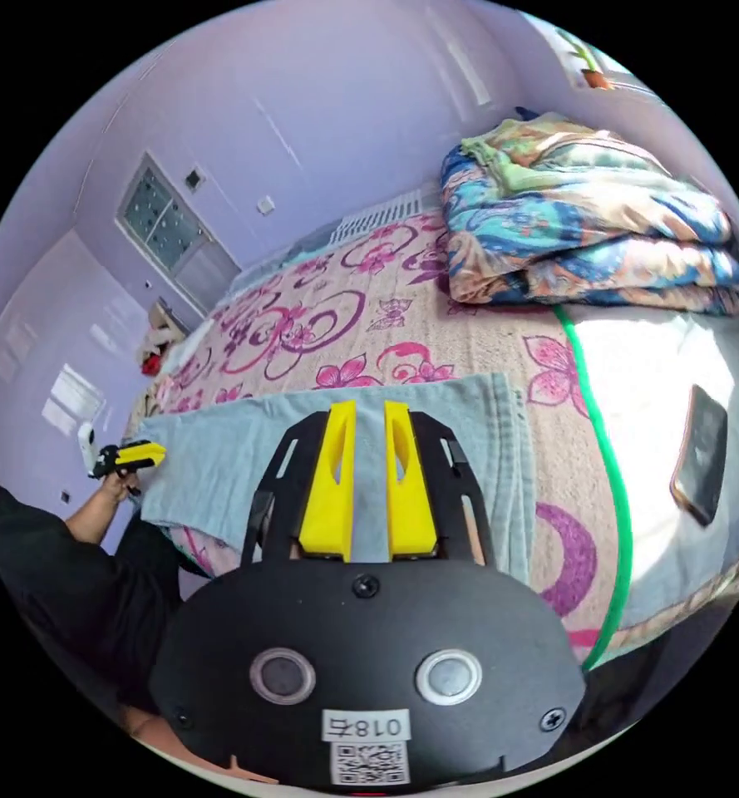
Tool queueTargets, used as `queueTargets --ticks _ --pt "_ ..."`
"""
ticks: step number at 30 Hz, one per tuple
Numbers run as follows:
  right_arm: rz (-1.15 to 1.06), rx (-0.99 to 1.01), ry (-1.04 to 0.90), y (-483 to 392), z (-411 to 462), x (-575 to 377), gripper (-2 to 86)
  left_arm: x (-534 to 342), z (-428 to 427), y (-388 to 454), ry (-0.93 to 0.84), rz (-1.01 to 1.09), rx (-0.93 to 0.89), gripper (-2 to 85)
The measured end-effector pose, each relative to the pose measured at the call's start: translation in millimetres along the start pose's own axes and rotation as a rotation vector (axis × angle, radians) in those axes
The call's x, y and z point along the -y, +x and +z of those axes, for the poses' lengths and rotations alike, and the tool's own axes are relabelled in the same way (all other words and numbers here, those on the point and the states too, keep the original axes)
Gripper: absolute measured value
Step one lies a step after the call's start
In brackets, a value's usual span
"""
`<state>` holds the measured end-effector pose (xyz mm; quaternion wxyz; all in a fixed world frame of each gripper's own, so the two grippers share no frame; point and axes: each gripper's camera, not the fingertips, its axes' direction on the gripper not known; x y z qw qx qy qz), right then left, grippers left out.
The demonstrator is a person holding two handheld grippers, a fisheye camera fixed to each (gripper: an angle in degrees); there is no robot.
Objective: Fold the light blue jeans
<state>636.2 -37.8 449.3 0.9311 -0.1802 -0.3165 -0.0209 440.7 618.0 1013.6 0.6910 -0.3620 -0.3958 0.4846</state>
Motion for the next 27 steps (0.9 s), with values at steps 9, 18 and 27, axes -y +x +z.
queueTargets --ticks 9,18,27 --pt "0.497 0.207 0.361 101.8 -75.7 -186.7 11.1 -31.3 40.5 -0.3 0.181 -0.111 -0.286 5.0" --pt "0.671 0.388 0.49 135.2 -28.3 -217.9 10.7 -106.7 39.1 -9.5 0.208 -0.185 -0.176 4.4" --pt "0.631 0.394 0.489 134.8 -19.6 -226.4 11.4 -195.3 59.8 -25.4 0.256 -0.318 -0.129 3.7"
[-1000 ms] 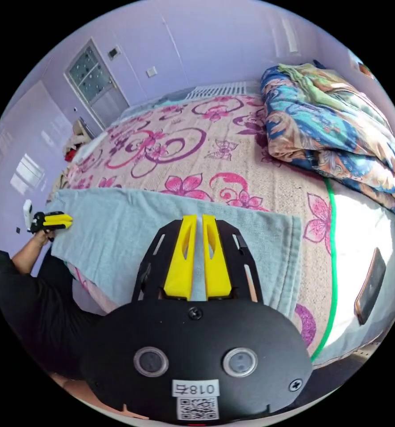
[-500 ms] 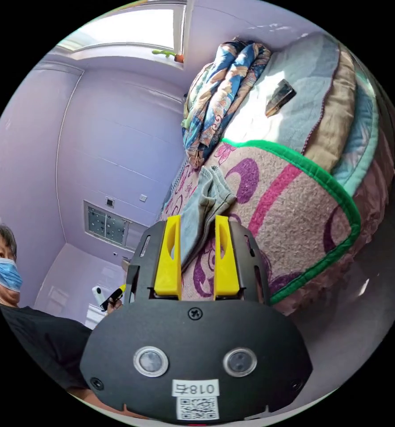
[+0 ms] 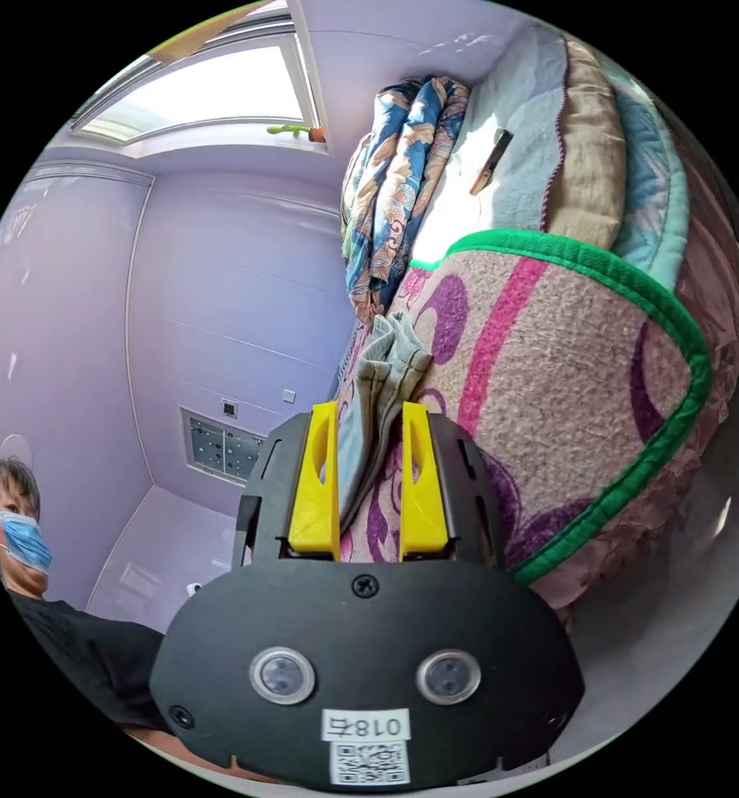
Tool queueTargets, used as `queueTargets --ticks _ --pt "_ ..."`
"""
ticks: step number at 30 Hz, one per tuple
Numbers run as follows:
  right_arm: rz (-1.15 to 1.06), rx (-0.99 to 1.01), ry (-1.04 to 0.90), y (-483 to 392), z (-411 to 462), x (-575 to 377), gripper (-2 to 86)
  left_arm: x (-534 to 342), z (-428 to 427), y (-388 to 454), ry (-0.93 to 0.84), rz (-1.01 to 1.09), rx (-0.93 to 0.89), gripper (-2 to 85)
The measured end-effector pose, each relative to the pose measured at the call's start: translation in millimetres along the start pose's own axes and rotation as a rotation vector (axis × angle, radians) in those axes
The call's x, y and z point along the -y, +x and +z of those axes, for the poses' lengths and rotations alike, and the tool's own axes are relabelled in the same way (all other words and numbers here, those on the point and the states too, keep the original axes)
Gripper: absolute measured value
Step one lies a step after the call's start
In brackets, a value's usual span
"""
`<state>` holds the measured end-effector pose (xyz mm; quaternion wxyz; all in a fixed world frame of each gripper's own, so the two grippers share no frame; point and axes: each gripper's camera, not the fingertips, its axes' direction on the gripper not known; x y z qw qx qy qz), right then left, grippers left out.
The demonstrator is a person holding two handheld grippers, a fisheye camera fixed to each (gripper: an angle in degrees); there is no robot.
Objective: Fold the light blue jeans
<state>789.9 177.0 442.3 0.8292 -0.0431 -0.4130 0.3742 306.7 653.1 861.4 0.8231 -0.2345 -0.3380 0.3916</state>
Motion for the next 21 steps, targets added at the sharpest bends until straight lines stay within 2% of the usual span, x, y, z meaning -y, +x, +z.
queueTargets --ticks 5,11,15,18,21 --pt "-0.054 -0.035 -0.004 -14.4 23.7 4.4 11.6 -36.5 5.8 -14.9 0.06 -0.045 0.02 3.2" --pt "-0.12 -0.301 -0.027 -37.2 53.2 -6.6 9.4 -77.3 21.6 -27.4 0.081 -0.082 0.056 2.1" --pt "-0.104 -0.454 -0.073 -53.4 74.9 -10.2 3.7 -99.4 42.0 -39.3 0.096 -0.133 0.03 1.2" --pt "-0.083 -0.463 -0.039 -65.2 82.5 -18.8 2.4 -112.2 58.6 -44.3 0.11 -0.143 0.009 0.7" --pt "-0.176 -0.363 0.013 -97.2 89.0 -29.8 1.9 -125.1 70.4 -49.9 0.137 -0.151 -0.012 0.3"
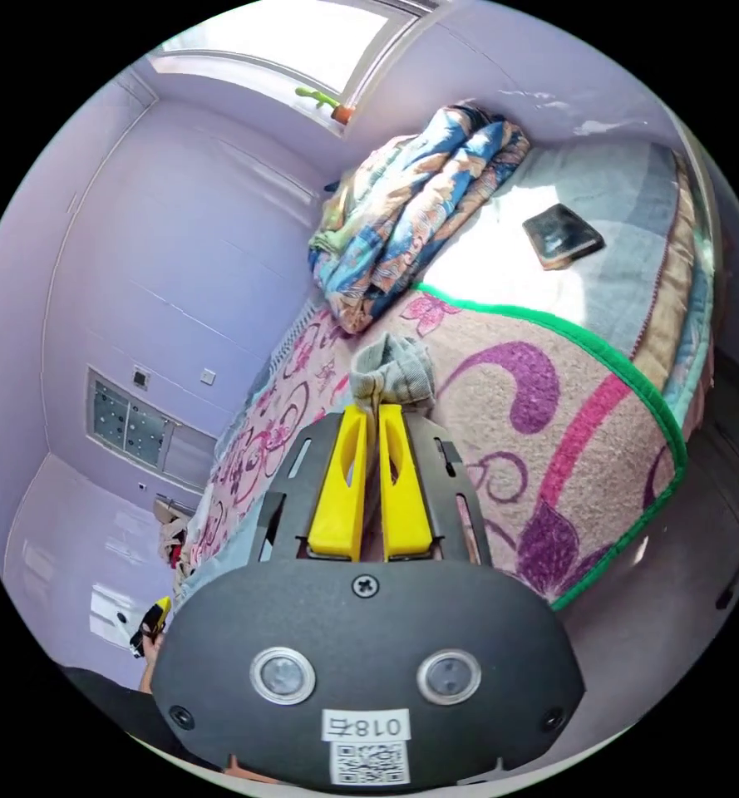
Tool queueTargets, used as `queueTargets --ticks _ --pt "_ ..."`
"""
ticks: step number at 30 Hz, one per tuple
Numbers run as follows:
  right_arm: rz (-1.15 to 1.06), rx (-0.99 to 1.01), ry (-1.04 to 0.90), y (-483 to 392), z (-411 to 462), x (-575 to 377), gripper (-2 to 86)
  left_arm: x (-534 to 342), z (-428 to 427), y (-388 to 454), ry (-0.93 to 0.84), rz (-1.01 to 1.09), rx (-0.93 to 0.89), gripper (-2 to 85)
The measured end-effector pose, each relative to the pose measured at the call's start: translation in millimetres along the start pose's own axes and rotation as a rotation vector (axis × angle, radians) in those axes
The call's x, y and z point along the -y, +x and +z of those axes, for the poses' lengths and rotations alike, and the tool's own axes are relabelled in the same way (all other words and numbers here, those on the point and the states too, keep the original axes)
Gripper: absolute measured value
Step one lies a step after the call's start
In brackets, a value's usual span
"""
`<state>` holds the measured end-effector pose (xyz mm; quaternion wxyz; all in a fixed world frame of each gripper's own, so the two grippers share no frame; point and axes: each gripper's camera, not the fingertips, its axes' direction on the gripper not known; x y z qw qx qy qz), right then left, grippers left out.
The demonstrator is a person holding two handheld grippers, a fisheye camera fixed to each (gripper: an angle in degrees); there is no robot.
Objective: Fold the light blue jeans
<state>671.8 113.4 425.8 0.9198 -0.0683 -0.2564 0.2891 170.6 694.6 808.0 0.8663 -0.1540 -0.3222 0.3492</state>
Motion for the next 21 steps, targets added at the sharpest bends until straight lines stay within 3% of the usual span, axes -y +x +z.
queueTargets --ticks 8,13,18,21 --pt "-0.716 0.175 -0.109 -236.0 25.9 -47.1 1.7 -57.2 -12.2 -58.2 0.209 -0.195 -0.056 -0.7" --pt "-1.197 0.166 -0.284 -372.2 84.6 -203.7 2.5 -108.2 -26.3 -89.1 0.275 -0.304 -0.01 -0.7" --pt "-1.568 -0.036 -0.61 -380.5 172.5 -379.6 5.6 -156.5 -30.1 -115.9 0.301 -0.434 0.011 -0.6" --pt "-1.832 -0.189 -0.423 -374.6 169.8 -440.1 7.6 -176.2 -34.9 -123.4 0.338 -0.467 0.011 -0.2"
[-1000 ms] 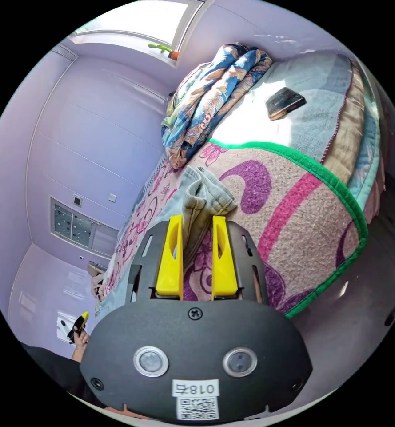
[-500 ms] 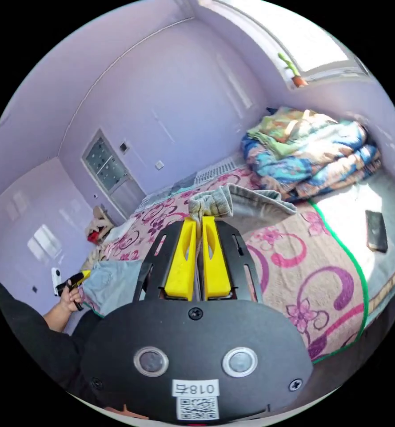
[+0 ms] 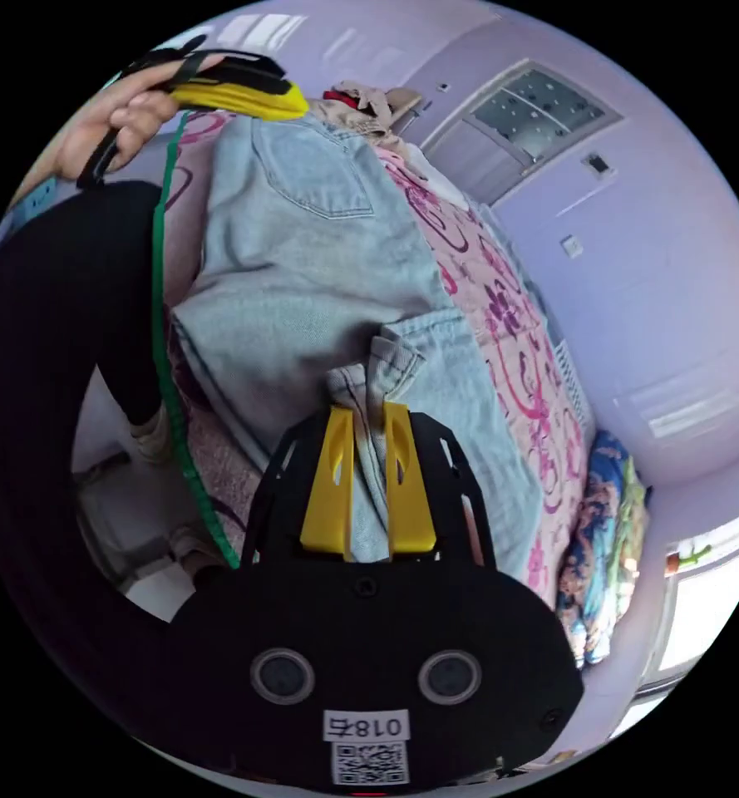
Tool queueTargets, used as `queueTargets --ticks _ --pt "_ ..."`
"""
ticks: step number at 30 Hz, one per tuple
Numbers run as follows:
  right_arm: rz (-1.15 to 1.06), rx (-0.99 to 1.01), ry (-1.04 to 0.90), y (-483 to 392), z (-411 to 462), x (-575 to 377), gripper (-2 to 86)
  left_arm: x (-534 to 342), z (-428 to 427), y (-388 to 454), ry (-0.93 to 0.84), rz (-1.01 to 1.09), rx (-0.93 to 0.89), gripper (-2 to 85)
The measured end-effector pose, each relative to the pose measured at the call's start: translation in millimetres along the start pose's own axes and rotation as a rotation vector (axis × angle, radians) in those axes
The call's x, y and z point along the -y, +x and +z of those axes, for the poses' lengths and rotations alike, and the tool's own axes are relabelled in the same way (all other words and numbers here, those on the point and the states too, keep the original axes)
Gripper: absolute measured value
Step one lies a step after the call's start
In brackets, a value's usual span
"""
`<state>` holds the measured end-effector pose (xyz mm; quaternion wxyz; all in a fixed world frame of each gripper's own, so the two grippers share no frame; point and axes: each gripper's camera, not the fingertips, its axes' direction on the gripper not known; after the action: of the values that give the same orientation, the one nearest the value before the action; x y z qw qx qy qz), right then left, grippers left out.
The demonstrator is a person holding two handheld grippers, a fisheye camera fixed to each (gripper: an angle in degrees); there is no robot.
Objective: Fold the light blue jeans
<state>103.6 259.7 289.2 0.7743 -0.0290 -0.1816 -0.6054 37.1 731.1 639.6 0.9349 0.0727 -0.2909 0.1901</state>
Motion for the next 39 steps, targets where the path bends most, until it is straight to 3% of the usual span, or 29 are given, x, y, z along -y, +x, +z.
queueTargets --ticks 2,5,9,12,15,22,25,28,31,36,39 --pt "-0.114 -0.03 -0.001 -11.3 -8.4 4.2 8.8 -4.9 -10.6 -4.5 0.033 0.009 0.009 0.4" --pt "-0.127 0.108 0.098 3.4 -41.3 2.5 6.2 -13.0 -35.5 -12.6 0.151 -0.003 0.072 2.1" --pt "0.243 0.265 0.284 71.9 -61.2 3.3 5.2 -35.1 -72.3 -33.5 0.345 -0.146 0.163 5.3" --pt "0.37 0.5 0.185 96.2 -14.5 15.2 4.1 -49.6 -84.9 -50.9 0.407 -0.261 0.142 11.4" --pt "0.394 0.703 -0.051 81.0 34.4 19.8 1.7 -45.2 -77.7 -62.0 0.343 -0.319 0.083 17.8" --pt "0.519 0.618 0.113 93.2 -7.7 18.7 -0.1 2.9 -44.0 -67.0 0.207 -0.371 0.078 20.4" --pt "0.534 0.58 0.118 94.6 -13.5 21.4 -0.2 25.0 -20.2 -74.4 0.109 -0.464 0.05 15.2" --pt "0.526 0.608 0.086 91.9 -5.5 24.6 -0.2 29.0 -22.8 -73.6 0.154 -0.524 -0.011 12.0" --pt "0.463 0.668 -0.097 74.1 22.0 31.2 -0.3 38.4 -27.5 -35.9 0.187 -0.459 -0.014 10.8" --pt "0.629 0.657 0.061 94.4 -0.4 9.4 -0.3 86.5 -24.1 80.2 0.191 -0.202 0.008 10.5" --pt "0.792 0.612 0.19 126.4 -26.1 -30.3 -0.2 116.5 2.8 189.7 0.142 0.065 0.047 10.6"
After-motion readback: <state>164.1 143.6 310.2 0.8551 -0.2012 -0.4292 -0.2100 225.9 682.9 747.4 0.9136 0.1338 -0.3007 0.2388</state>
